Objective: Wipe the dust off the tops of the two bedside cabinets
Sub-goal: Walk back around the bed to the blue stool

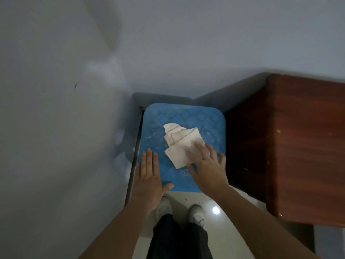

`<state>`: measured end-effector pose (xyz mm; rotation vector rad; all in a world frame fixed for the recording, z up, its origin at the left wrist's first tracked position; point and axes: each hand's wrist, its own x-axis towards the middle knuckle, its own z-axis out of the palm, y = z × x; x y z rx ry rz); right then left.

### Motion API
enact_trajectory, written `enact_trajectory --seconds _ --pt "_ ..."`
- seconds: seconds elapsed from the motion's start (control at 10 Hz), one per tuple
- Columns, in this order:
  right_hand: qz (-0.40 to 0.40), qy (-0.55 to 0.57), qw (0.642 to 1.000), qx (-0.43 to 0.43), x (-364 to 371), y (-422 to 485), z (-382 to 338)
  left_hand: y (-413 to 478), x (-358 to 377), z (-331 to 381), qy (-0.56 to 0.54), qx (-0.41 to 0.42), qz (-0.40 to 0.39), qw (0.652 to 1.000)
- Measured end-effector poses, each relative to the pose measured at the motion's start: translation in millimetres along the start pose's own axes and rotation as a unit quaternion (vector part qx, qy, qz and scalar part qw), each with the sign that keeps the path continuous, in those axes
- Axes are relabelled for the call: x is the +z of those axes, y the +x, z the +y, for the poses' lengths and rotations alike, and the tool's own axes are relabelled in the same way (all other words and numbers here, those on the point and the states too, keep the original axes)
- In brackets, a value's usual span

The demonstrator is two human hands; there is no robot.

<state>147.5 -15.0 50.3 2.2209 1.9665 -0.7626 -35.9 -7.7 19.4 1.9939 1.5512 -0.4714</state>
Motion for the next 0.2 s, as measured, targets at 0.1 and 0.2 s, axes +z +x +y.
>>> enact_trajectory --seconds 0.1,0.2 --pt "-0.05 0.007 0.999 0.01 -3.5 3.0 0.4 -0.5 -6.6 -1.3 0.013 -0.004 -0.033 0.999" --pt "-0.091 0.018 0.996 0.011 -16.9 2.8 -1.0 0.2 -24.7 1.0 -0.017 -0.004 -0.08 0.997"
